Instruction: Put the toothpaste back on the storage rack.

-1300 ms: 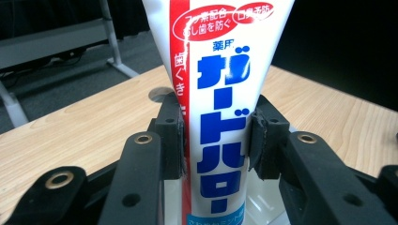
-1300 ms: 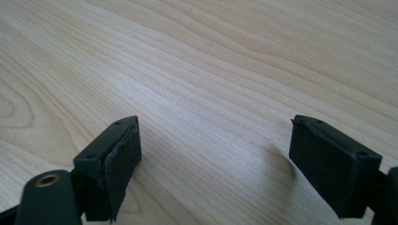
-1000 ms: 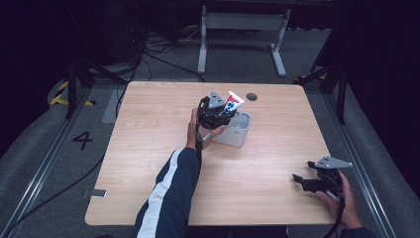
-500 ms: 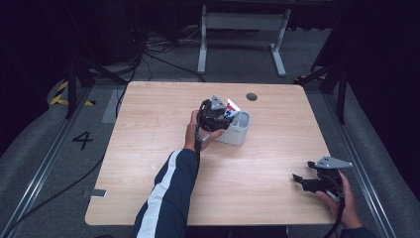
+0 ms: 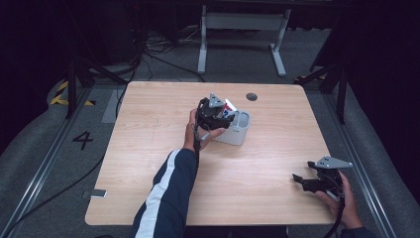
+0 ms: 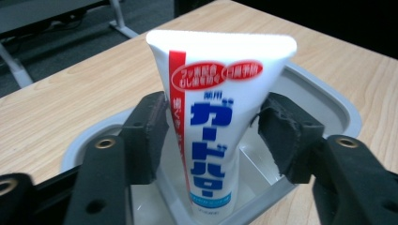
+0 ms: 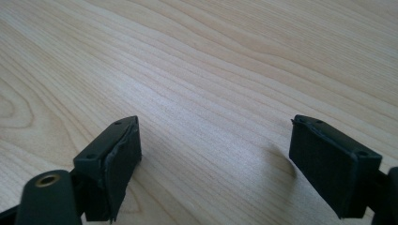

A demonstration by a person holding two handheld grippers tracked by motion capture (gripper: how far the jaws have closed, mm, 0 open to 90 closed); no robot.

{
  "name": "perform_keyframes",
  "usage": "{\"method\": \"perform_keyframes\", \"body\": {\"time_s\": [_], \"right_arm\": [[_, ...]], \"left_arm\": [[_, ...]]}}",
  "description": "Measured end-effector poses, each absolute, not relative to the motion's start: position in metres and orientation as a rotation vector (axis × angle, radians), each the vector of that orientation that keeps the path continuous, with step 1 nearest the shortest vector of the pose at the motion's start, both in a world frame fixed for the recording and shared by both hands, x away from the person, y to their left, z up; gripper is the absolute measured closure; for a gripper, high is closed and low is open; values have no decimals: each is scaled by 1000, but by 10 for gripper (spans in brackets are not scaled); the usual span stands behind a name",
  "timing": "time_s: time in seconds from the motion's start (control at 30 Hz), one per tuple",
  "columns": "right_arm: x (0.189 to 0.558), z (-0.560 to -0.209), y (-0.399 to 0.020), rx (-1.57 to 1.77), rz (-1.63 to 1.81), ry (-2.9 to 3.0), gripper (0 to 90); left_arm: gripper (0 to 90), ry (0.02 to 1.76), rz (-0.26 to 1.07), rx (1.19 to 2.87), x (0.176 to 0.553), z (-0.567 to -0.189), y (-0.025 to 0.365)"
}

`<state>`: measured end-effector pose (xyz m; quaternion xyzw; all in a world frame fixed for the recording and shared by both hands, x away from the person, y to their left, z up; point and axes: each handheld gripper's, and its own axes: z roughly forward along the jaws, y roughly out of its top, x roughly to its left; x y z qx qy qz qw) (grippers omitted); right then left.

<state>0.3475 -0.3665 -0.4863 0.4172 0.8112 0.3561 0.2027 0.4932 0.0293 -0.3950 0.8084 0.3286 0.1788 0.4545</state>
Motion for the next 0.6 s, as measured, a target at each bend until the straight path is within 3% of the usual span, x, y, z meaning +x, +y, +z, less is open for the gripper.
{"method": "perform_keyframes", "body": {"time_s": [0.37, 0.6], "right_arm": [[347, -486, -366, 1163, 993, 2264, 175], [347, -486, -366, 1164, 993, 2264, 175]], "left_arm": [[352, 803, 456, 2019, 489, -388, 34], [271, 796, 473, 2046, 484, -384, 35]]}}
